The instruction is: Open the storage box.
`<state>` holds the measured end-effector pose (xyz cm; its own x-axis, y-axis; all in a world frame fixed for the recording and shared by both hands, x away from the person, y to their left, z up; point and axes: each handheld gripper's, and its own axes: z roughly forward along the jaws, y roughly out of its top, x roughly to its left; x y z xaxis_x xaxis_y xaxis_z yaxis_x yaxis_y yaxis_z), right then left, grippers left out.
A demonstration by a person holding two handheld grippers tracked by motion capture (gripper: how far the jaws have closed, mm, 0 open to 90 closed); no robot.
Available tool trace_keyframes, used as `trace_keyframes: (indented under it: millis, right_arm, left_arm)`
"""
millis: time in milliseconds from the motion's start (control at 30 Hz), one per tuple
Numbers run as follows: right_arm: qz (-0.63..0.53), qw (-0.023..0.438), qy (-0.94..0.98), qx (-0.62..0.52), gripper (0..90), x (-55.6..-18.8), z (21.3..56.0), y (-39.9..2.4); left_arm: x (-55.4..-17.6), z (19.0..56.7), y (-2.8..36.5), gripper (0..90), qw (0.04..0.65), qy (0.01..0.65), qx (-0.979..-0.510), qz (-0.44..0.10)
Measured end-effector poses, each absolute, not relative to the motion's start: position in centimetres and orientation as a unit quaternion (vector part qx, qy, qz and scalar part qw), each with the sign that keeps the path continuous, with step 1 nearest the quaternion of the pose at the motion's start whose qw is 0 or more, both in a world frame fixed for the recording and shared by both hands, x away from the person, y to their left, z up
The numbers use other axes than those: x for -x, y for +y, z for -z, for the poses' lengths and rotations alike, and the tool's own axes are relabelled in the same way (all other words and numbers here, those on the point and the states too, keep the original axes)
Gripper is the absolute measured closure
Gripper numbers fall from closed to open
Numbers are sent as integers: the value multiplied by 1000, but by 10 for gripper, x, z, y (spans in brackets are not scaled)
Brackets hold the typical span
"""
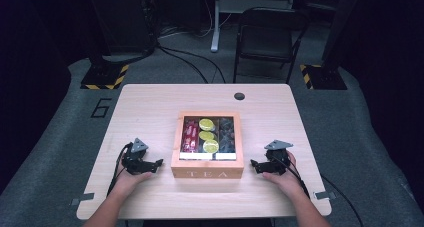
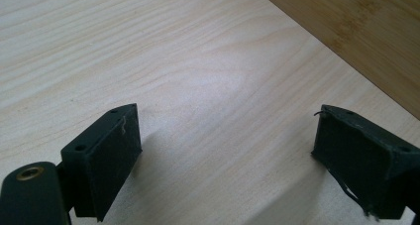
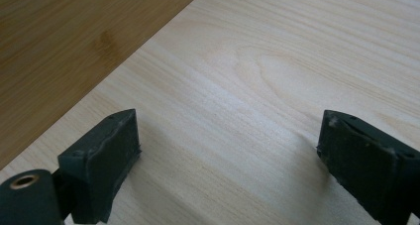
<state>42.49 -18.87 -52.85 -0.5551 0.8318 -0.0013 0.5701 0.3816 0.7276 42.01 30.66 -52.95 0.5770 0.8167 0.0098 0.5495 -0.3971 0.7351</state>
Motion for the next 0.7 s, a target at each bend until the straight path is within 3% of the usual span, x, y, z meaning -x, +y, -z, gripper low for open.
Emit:
trace_keyframes:
  millis: [500,700]
  right_arm:
    - [-349,187,810,-433,90,-425,528,-189]
    - [-350,188,807,-437,157,-425,527,-189]
  left_arm:
    - [-419,530,306,110,355,422,-812,-188]
    - [-416,528,306,148,351,426,-813,-188]
